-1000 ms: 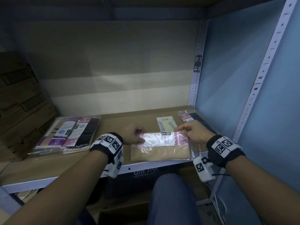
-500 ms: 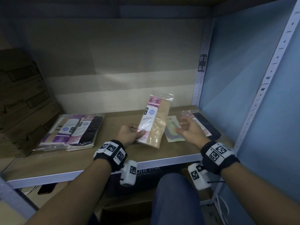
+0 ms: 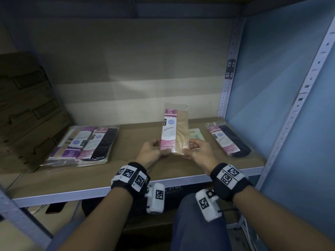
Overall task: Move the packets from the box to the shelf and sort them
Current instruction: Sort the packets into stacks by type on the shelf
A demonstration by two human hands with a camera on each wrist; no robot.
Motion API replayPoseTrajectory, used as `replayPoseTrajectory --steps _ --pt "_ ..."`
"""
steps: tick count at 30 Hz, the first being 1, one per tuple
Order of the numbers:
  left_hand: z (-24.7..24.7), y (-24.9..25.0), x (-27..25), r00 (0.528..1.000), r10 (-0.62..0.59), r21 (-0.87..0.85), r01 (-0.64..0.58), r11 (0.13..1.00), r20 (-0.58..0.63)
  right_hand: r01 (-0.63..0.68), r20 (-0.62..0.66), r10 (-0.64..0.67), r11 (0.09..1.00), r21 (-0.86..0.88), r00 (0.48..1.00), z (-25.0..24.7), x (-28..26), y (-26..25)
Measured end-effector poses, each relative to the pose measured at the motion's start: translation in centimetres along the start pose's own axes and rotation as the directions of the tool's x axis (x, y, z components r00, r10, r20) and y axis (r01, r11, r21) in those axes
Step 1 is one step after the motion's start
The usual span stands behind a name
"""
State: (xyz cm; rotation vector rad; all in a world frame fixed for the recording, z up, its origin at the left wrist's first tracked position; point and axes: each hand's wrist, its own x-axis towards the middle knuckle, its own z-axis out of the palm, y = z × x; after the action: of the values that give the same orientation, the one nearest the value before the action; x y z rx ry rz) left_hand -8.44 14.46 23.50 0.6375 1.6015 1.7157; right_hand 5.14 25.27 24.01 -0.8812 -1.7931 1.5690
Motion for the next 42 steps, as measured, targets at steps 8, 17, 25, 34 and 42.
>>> replayPoseTrajectory --steps 8,17,25,34,42 --pt "-0.7 -1.1 0.8 0.966 0.258 0.741 -0.152 0.654 -0.030 0.151 0.011 -0.169 0.851 -0.503 0.986 1.8 2.1 1.8" --pt "-2.1 -4.3 2.3 0.989 0.144 0.886 -0.081 0.457 0.016 0.245 0.252 -0.069 0.578 -0.778 0.965 2.8 3.2 3.5" --pt "-2.5 -4.5 2.7 0.992 0.120 0.926 -0.081 0.369 0.038 0.249 0.262 -0.047 0.504 -0.827 0.964 3.4 3.6 3.9" --pt "-7.6 1.0 2.5 0.976 0.219 0.892 -0.104 0.441 0.006 0.327 0.269 -0.189 0.626 -0.708 0.945 6.9 4.5 -0.1" --pt "-19.1 4.8 -0.2 0.938 0.256 0.879 0.093 0.468 -0.236 0.285 0.313 -0.120 0.776 -0.563 0.942 16.2 4.0 -2.7"
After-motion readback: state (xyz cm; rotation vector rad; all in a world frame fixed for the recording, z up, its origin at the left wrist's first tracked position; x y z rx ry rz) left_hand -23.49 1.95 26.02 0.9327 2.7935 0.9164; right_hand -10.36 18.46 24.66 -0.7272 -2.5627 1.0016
